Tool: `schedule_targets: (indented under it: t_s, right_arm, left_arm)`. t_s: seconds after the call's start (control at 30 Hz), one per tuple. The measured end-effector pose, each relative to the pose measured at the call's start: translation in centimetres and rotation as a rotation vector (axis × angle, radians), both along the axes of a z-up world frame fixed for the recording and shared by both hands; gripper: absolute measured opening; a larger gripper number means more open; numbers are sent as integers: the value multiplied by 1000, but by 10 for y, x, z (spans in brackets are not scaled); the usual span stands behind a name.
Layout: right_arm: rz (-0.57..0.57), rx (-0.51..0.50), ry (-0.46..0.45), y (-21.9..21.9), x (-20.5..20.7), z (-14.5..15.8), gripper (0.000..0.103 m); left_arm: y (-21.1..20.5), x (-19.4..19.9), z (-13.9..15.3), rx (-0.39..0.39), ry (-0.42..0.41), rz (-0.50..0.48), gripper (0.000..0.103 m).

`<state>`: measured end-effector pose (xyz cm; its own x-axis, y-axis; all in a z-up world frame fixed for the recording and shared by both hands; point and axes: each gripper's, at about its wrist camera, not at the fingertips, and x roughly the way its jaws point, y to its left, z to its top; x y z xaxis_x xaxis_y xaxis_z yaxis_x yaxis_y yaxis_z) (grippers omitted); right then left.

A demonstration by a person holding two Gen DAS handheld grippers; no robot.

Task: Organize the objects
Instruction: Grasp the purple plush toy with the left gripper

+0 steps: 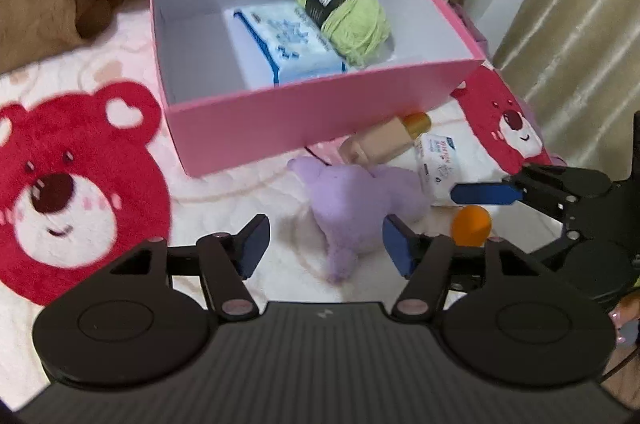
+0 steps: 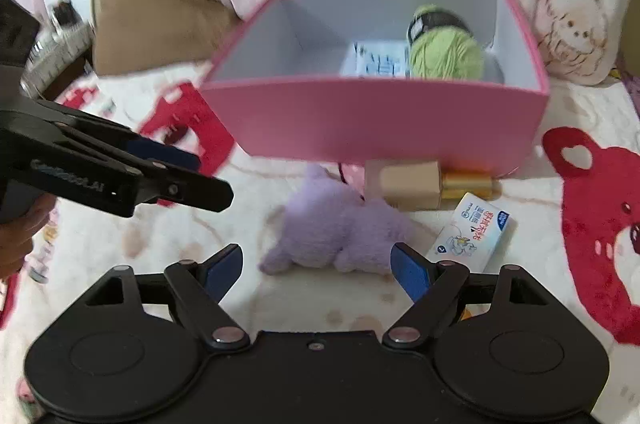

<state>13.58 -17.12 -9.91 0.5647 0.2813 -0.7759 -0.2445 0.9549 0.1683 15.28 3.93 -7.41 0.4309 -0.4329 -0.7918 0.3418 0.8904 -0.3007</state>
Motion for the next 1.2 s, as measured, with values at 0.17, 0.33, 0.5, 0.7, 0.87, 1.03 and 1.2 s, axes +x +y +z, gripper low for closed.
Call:
schedule_targets:
  t_s: [0.17, 0.33, 0.5, 0.7, 0.87, 1.03, 1.2]
  right_arm:
    - [-22, 14, -8, 4, 8, -20, 85]
    - [-151, 101, 28, -12, 4, -45, 85]
    - [-127, 92, -2, -12, 3, -50, 85]
    - [-127, 75, -42, -10, -1, -48, 84]
    - [-113, 75, -67, -12, 4, -53, 77]
    - [-107, 48, -99, -7, 5, -53, 76]
    - [-90, 42, -89, -2, -3, -46, 79]
  left_arm:
    - [-4, 8, -22, -39, 0, 21, 61]
    - [-5, 15, -44, -59, 34, 85, 61]
    - [-2, 18, -64, -181, 99, 136, 58]
    - [-3, 16, -67, -256, 105, 123, 36]
    - [-18, 18, -67, -231, 71, 117, 33]
    - [-37, 17, -55, -130, 32, 102, 32]
    - [-37, -1, -47, -116, 16, 88, 32]
